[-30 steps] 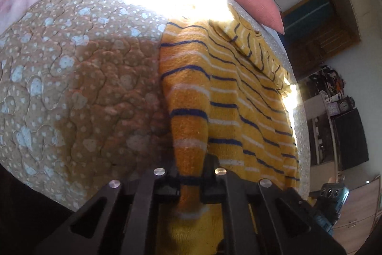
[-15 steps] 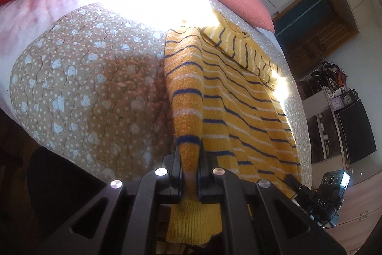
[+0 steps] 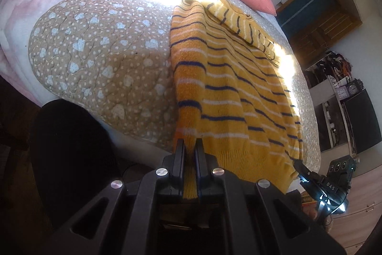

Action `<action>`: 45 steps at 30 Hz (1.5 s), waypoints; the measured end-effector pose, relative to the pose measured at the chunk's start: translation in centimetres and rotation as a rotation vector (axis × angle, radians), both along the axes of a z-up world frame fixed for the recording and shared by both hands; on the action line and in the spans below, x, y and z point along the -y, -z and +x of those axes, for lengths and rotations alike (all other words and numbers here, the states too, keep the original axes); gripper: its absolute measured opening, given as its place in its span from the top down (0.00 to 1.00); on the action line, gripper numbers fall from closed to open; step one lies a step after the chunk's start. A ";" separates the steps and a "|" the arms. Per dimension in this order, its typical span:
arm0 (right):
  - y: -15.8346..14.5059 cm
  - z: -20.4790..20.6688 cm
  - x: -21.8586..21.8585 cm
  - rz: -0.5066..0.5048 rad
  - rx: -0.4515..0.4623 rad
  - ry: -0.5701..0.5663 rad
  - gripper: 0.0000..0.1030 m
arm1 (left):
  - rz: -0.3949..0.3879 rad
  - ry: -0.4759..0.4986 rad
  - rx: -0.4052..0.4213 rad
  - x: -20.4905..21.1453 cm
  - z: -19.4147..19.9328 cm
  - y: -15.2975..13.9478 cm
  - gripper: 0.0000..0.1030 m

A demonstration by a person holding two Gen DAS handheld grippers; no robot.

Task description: Fold small clothes

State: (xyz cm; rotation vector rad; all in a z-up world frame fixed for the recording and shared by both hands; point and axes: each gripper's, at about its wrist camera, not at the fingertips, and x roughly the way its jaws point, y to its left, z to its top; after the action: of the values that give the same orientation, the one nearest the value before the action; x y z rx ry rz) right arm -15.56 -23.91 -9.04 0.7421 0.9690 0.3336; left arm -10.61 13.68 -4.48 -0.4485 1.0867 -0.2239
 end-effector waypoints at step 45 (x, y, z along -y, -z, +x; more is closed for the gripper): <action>-11.5 13.2 -2.9 -0.160 0.232 -0.024 0.89 | -0.033 -0.001 0.205 1.5 15.6 -10.0 0.91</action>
State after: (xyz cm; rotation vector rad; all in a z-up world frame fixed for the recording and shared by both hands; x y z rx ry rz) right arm -2.37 -20.98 2.44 0.5330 0.7758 0.3499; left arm 5.02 12.21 5.51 -0.4461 0.8833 -0.2808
